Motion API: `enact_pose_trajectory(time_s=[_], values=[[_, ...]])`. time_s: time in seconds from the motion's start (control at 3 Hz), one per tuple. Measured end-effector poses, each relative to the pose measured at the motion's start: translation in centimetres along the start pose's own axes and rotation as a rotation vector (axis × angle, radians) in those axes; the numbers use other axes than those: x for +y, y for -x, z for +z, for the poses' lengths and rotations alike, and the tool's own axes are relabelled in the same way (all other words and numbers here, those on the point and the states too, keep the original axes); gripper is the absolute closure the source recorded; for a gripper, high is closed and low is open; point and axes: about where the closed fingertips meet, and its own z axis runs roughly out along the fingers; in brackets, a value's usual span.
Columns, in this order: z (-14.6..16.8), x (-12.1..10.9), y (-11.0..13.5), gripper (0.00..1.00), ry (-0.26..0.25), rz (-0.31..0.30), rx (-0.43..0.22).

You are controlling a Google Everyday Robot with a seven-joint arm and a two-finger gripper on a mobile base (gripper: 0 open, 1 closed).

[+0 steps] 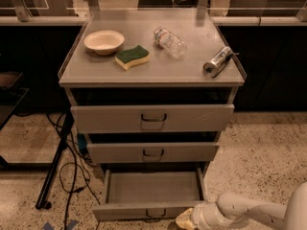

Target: Close bottom drawer

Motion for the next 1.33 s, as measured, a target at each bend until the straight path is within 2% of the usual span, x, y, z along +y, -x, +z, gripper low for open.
enact_pose_trajectory(time_s=[0.33, 0.67, 1.0, 1.33], values=[[0.1, 0.0, 0.0, 1.00, 0.001, 0.000, 0.000], [1.8, -1.3, -1.7, 1.00, 0.011, 0.039, 0.009], [4.2, -4.7, -4.2, 0.97, 0.014, 0.090, 0.023], [4.1, -5.2, -4.0, 0.75, 0.005, 0.088, 0.020]])
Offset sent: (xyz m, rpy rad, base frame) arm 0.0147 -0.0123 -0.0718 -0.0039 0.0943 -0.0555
